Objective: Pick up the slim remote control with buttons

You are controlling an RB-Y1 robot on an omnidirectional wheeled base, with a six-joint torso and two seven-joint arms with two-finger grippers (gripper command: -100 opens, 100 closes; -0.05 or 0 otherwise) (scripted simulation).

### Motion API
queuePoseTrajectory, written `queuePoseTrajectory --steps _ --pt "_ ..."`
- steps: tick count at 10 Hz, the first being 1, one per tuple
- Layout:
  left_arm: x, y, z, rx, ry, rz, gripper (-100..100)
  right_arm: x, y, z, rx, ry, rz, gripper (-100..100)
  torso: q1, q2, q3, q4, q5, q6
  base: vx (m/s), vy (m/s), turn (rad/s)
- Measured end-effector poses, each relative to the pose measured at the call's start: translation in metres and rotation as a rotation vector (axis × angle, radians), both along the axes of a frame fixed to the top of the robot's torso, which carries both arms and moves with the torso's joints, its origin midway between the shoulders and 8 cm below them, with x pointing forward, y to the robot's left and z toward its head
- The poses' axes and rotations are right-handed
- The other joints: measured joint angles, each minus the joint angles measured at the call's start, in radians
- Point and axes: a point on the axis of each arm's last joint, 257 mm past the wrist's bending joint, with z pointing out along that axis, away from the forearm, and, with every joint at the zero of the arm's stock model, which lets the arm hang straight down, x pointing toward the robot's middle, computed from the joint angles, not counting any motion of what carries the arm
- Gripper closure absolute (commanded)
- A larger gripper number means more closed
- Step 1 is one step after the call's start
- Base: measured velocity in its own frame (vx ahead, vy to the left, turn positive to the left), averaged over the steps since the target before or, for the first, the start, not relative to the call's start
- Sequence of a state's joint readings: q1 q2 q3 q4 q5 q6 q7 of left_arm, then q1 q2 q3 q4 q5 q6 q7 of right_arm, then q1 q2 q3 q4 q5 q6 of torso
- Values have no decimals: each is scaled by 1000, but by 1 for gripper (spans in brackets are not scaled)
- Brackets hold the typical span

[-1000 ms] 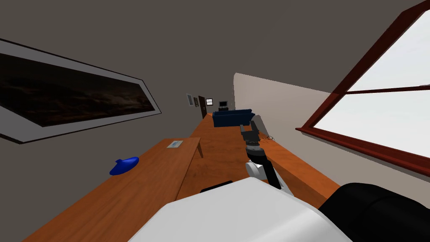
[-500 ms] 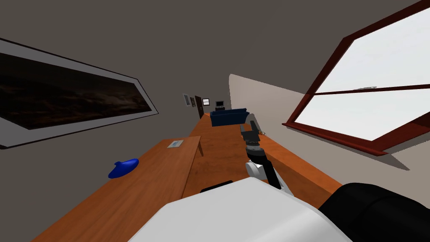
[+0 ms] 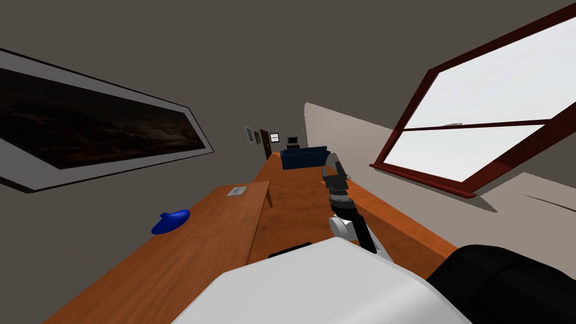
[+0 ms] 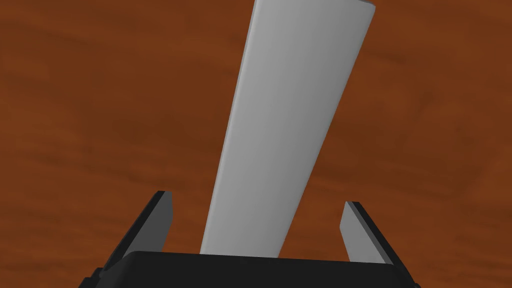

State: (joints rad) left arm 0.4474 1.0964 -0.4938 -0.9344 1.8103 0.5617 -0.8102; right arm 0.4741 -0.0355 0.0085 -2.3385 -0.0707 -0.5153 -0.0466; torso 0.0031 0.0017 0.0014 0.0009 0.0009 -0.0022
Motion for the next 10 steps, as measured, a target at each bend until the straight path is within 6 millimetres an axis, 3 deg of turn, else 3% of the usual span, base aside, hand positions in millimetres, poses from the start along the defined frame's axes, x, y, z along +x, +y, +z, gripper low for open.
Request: queuePoseTrajectory --steps 4,5,9,10 --pt "-2 -11 -18 3 4 3 -100 0 0 0 0 0 0 0 2 -3 -2 -1 0 0 4 30 -13" --pt "-2 -11 -18 3 4 4 100 0 0 0 0 0 0 0 0 -3 -2 -1 0 0 0 0 0" --pt "-3 -11 -18 3 5 2 100 0 0 0 0 0 0 0 0 -3 -2 0 0 0 0 0 0" --pt "-3 -11 -18 3 5 2 0 0 0 0 0 0 0 0 -1 -3 -2 0 0 0 0 0 0"
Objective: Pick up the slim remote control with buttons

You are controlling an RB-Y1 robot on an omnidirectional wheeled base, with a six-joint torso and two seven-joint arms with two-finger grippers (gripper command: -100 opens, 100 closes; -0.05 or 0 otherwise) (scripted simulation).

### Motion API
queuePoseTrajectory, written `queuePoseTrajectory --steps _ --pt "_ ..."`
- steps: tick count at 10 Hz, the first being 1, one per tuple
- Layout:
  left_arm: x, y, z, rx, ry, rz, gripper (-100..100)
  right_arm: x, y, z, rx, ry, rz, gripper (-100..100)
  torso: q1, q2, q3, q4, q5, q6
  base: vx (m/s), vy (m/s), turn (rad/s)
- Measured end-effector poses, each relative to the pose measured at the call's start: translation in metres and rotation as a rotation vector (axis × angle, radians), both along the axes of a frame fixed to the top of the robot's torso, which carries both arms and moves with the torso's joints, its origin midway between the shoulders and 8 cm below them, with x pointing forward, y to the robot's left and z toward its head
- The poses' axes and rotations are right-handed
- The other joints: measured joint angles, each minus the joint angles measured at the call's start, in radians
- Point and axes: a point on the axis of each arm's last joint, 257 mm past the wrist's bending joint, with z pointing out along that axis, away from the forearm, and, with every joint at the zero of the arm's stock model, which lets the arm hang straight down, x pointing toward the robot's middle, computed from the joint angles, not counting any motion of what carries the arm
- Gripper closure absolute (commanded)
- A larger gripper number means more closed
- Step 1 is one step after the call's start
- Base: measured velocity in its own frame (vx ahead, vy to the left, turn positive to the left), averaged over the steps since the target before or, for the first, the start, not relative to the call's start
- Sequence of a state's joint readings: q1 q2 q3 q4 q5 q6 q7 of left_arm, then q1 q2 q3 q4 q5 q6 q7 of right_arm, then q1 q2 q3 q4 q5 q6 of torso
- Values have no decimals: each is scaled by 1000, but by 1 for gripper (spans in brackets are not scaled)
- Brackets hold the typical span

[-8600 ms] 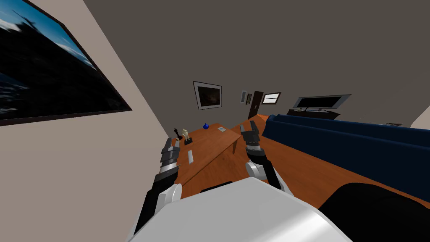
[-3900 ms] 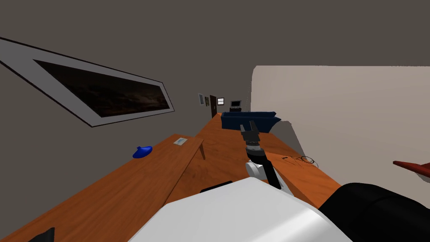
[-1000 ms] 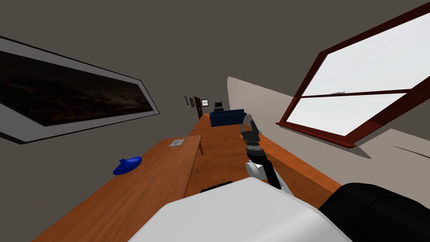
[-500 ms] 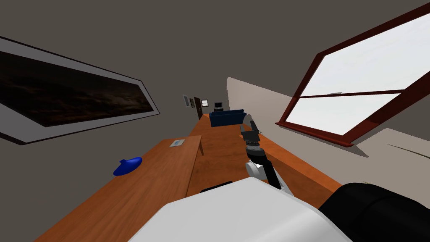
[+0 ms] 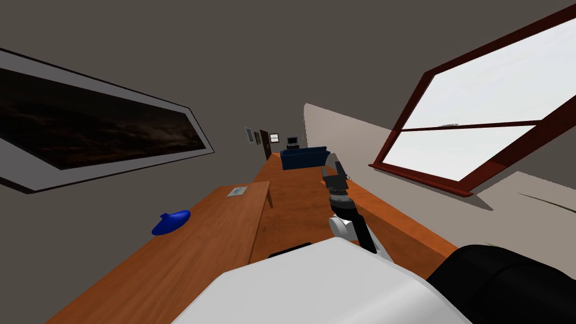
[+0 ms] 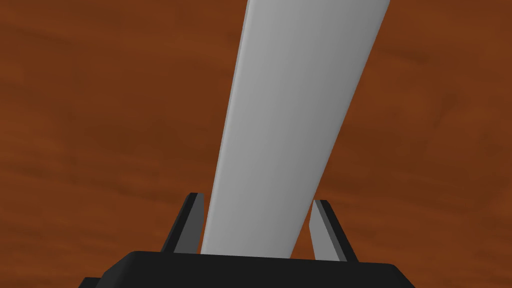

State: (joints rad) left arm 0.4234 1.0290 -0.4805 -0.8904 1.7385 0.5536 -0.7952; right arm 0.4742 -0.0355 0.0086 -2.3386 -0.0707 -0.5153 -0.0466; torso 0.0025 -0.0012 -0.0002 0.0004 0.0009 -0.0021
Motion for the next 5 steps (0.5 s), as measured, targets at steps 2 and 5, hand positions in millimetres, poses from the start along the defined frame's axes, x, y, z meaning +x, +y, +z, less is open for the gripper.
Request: queuePoseTrajectory --steps 2,5 --pt "1 2 3 0 -2 0 100 0 0 0 0 0 0 0 -2 0 0 0 -1 0 -2 -34 22" --pt "2 7 13 -2 -4 -1 0 0 0 0 0 0 0 0 -2 0 0 0 -1 0 -1 -19 7"
